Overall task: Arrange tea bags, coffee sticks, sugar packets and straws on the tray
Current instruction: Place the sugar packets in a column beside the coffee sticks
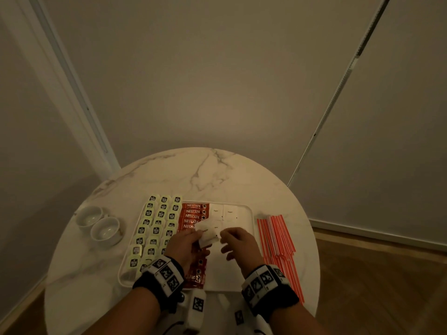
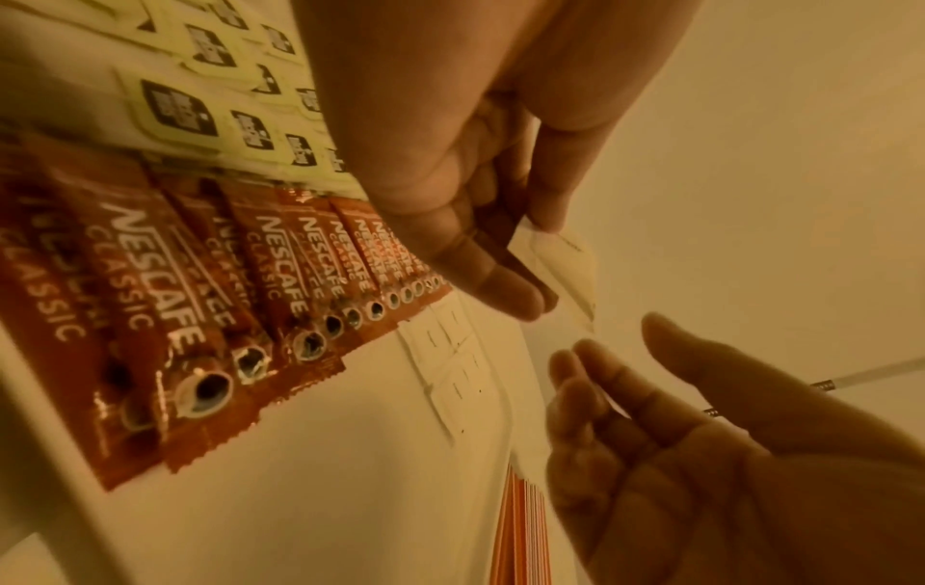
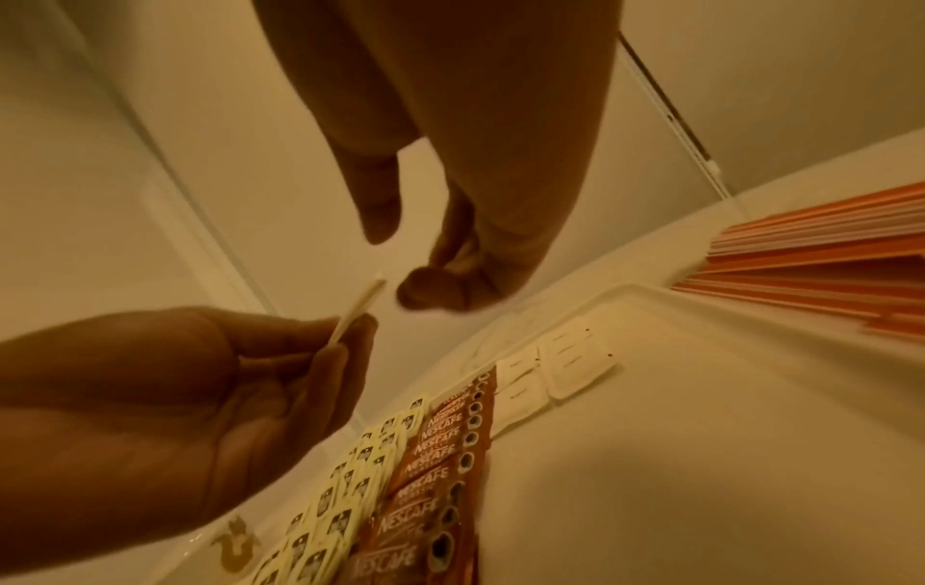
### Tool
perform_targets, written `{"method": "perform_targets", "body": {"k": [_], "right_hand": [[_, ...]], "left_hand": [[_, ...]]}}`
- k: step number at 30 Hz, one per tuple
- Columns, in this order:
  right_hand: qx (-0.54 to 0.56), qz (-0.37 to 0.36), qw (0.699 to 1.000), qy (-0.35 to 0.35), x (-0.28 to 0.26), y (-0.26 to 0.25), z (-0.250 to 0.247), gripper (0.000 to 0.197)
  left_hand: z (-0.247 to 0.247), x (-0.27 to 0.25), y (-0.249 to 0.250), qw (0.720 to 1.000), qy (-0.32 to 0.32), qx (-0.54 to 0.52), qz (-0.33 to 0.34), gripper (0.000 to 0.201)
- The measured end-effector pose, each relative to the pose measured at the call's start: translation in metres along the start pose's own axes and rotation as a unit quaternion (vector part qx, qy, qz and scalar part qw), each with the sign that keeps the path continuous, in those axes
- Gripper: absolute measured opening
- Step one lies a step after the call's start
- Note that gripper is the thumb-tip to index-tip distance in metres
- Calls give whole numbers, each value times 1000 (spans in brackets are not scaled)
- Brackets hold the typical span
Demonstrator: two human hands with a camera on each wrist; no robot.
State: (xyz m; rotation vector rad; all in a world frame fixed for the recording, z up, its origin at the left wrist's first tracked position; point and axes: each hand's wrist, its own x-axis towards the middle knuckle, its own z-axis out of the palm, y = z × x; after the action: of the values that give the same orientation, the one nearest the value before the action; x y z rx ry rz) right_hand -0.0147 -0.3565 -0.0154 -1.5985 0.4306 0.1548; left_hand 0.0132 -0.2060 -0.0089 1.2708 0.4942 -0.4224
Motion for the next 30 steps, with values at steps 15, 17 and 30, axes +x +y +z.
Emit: {"method": "perform_targets", "body": {"k": [15, 17, 30], "right_hand": [[-201, -7, 973, -112, -4, 31, 6, 23], [-211, -9, 972, -104, -4, 37, 3, 23], [-369, 117, 922, 16, 32, 67, 4, 32]], "left_hand": [[1, 12, -21, 997, -17, 39, -60, 10], [-1, 17, -29, 995, 6, 80, -52, 8], [-10, 20, -48, 761, -47, 602, 238, 22]]}}
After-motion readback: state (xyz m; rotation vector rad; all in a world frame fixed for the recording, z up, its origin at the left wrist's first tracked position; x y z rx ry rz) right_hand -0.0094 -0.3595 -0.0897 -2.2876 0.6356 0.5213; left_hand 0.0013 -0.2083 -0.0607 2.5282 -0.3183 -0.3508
